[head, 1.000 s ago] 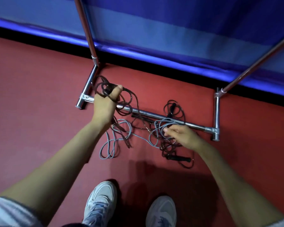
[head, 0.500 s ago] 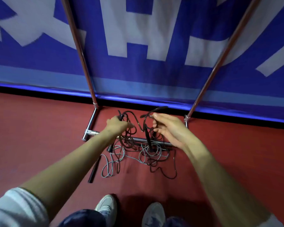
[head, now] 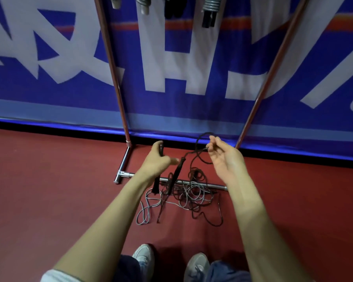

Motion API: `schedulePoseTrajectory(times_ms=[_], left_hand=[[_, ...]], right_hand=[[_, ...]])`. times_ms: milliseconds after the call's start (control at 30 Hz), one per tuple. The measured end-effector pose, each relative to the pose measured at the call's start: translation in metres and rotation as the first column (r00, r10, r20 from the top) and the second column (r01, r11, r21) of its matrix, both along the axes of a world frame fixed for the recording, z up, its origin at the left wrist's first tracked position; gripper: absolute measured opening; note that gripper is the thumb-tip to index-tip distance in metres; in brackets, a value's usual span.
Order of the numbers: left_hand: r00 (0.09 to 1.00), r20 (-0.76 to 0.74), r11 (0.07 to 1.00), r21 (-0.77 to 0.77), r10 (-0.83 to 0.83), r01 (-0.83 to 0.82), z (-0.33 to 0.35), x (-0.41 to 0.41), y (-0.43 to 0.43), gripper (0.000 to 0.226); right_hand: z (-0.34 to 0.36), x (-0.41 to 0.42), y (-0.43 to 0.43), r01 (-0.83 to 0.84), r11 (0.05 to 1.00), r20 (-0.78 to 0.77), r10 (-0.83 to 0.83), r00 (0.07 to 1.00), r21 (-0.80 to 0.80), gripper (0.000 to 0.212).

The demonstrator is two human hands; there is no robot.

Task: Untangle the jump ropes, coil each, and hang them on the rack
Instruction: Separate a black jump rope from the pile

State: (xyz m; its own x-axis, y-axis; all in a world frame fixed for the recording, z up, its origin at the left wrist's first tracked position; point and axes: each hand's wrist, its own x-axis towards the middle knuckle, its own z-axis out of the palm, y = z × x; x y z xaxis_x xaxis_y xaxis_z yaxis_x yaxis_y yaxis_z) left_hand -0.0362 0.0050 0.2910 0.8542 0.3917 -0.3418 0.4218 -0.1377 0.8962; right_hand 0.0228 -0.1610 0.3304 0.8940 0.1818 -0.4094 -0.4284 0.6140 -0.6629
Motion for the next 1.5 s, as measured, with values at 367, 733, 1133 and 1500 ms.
schedulePoseTrajectory(times_ms=[367, 733, 1133, 1500], left_hand=[[0.963, 0.263, 0.994, 0.106, -0.066, 0.039, 0.001, 0.003, -0.022, 0.020], [0.854, 0.284, 0.740, -0.653, 0.436, -0.161, 0.044, 0.015, -0.036, 0.027], [0.914, 0.346, 0.884, -0.466, 0.212, -0.028, 0.033, 0.022, -0.034, 0.030], [0.908, 0.419, 0.991, 0.127, -0.014, -0.043, 0.009, 0.035, 0.000, 0.030]], right_hand=[[0.011, 0.000, 0.002, -0.031, 0.913, -0.125, 0.089, 0.988, 0.406, 0.027], [0.002, -0.047, 0.014, -0.361, 0.572, 0.150, 0.659, 0.737, -0.737, 0.019], [-0.024, -0.039, 0.031, 0.063, 0.311, 0.262, 0.658, 0.706, -0.948, 0.025], [-0.025, -0.010, 0.026, -0.408, 0.716, 0.277, 0.632, 0.724, -0.567, 0.007]])
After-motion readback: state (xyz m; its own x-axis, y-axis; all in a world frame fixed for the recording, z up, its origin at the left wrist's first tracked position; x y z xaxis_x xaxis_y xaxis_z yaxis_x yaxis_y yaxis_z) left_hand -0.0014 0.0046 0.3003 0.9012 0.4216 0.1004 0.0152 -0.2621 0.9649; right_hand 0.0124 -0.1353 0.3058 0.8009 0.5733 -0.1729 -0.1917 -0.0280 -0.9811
